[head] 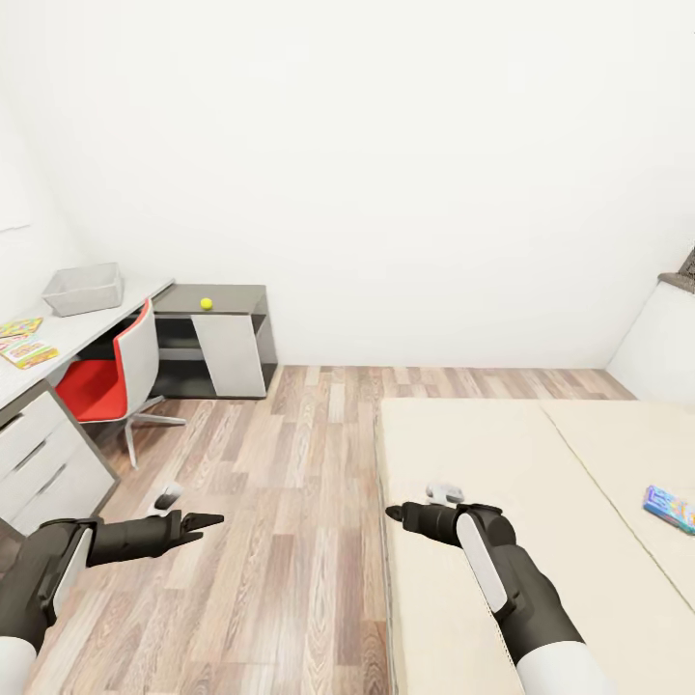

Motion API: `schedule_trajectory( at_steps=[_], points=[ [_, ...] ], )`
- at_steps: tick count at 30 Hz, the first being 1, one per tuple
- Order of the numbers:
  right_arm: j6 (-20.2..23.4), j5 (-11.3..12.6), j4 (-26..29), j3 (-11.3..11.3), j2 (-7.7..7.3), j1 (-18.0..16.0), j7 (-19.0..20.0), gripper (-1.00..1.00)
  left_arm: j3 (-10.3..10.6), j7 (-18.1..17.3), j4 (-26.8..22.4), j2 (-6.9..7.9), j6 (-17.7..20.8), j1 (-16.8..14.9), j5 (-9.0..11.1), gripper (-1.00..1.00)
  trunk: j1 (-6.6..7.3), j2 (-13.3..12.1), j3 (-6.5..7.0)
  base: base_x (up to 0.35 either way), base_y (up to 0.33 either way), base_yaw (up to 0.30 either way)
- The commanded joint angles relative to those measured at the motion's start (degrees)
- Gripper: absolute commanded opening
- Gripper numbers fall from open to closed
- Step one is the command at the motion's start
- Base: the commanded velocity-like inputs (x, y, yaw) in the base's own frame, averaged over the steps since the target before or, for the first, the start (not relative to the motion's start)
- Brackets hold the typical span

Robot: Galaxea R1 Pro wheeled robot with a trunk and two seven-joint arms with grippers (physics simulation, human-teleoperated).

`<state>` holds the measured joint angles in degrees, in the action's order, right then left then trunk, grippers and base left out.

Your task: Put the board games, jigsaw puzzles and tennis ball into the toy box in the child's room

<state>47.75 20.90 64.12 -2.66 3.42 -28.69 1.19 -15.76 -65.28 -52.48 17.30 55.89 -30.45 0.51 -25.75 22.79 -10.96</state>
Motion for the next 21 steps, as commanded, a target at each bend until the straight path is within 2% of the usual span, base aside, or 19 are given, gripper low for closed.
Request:
schedule_trajectory(
  at_steps=[1,21],
  points=[
    [0.2,-0.1,0.0,0.0,0.01,0.0,0.1,1.0,-0.1,-0.1,0.0,-0.03,0.5,0.0,0.0,1.0,-0.04,0.1,-0.12,0.0,-0.298,0.0],
    [0.2,0.0,0.0,0.0,0.01,0.0,0.1,1.0,-0.1,-0.3,0.0,-0.31,0.5,0.0,0.0,1.0,-0.04,0.1,-0.12,0.0,-0.297,0.0]
  ],
)
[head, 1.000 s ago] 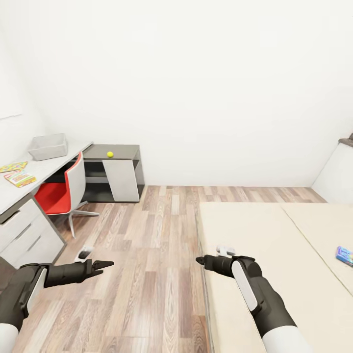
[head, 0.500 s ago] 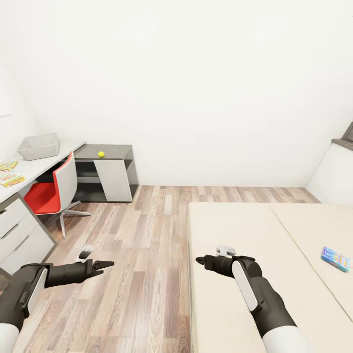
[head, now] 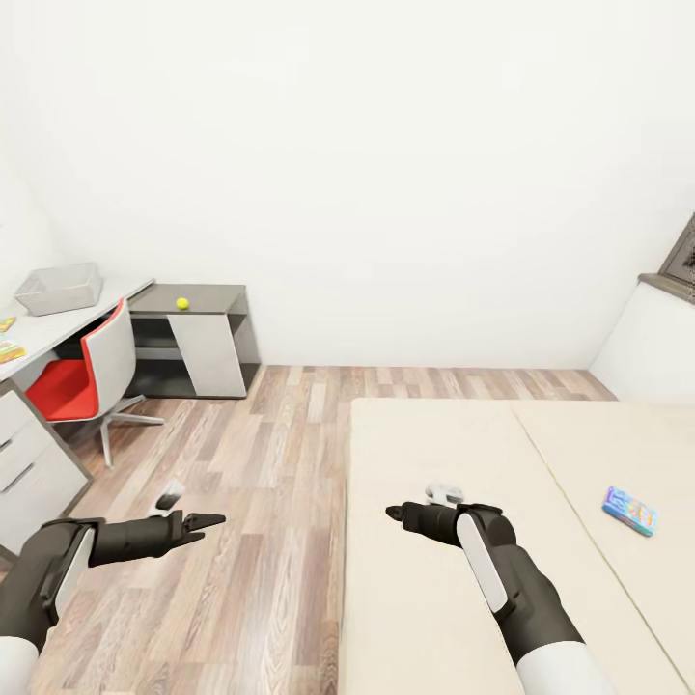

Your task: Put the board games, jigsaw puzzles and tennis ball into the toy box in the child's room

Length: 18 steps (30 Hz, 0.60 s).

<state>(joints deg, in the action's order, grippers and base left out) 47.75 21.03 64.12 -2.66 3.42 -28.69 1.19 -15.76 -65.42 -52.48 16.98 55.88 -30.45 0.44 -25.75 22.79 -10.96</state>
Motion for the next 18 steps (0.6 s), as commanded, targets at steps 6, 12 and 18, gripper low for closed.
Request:
schedule_trajectory(
  at_steps=[6,12,18],
  points=[
    [0.2,-0.1,0.0,0.0,0.01,0.0,0.1,1.0,-0.1,-0.1,0.0,-0.02,0.5,0.0,0.0,1.0,-0.04,0.1,-0.12,0.0,-0.297,0.0],
    [0.2,-0.1,0.0,0.0,0.01,0.0,0.1,1.0,-0.1,-0.1,0.0,-0.02,0.5,0.0,0.0,1.0,-0.04,0.1,-0.12,0.0,-0.198,0.0],
    [0.2,-0.1,0.0,0.0,0.01,0.0,0.1,1.0,-0.1,-0.3,0.0,-0.02,0.5,0.0,0.0,1.0,-0.04,0.1,-0.12,0.0,-0.033,0.0]
  ],
)
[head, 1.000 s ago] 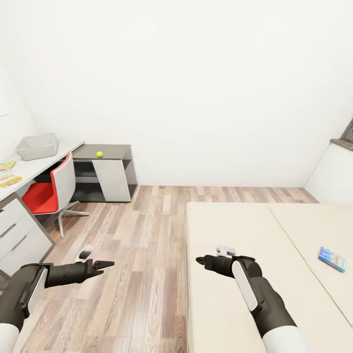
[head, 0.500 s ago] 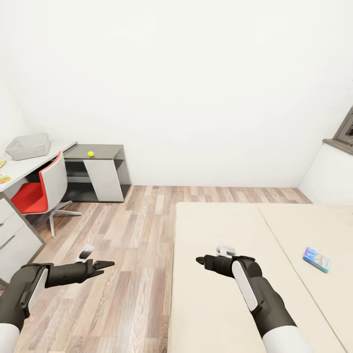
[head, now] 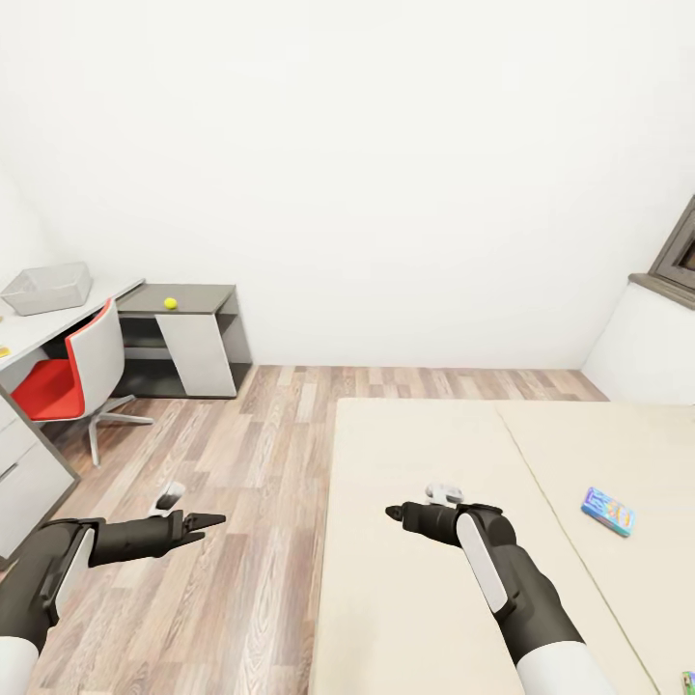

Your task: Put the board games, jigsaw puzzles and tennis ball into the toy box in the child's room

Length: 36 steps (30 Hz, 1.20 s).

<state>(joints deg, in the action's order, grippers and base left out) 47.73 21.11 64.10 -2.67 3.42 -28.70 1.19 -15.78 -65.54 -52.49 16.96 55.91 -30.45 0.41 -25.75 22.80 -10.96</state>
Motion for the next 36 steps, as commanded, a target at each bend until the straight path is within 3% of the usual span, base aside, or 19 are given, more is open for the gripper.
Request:
schedule_trajectory(
  at_steps=[1,36],
  points=[
    [0.3,-0.1,0.1,0.0,0.01,0.0,0.1,1.0,0.0,-0.2,0.0,0.0,0.5,-0.1,0.0,1.0,-0.03,0.1,-0.12,0.0,-0.01,0.0],
    [0.5,0.0,0.1,0.1,0.01,0.0,0.2,1.0,-0.1,-0.3,0.0,0.0,0.5,-0.1,0.1,1.0,-0.03,0.1,-0.11,-0.014,-0.001,0.0]
  ],
)
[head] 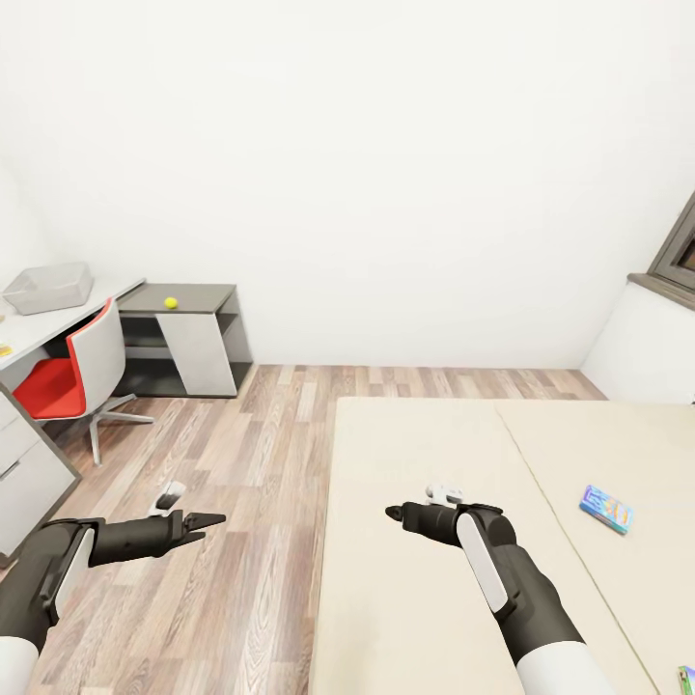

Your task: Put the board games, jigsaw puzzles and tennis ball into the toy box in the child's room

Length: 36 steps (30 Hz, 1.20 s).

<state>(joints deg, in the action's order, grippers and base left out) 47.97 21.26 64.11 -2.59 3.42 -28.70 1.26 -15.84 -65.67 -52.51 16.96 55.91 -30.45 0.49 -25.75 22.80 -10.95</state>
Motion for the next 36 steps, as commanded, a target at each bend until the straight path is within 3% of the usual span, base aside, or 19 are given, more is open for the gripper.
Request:
schedule_trajectory(
  at_steps=[1,19,36],
  points=[
    [0.3,-0.2,0.1,0.0,0.01,0.0,0.1,1.0,0.0,-0.2,0.0,0.0,0.5,0.0,0.0,1.0,-0.03,0.1,-0.09,0.0,0.0,-0.038],
    [0.2,-0.3,0.1,0.0,0.02,0.0,0.1,1.0,0.0,0.0,0.0,0.0,0.5,0.0,0.0,1.0,-0.03,0.1,0.19,0.0,-0.015,-0.031],
    [0.1,-0.3,0.1,0.0,0.01,0.0,0.1,1.0,0.0,0.3,0.0,0.0,0.5,0.0,0.0,1.0,-0.03,0.1,0.19,0.0,-0.258,0.0]
  ],
)
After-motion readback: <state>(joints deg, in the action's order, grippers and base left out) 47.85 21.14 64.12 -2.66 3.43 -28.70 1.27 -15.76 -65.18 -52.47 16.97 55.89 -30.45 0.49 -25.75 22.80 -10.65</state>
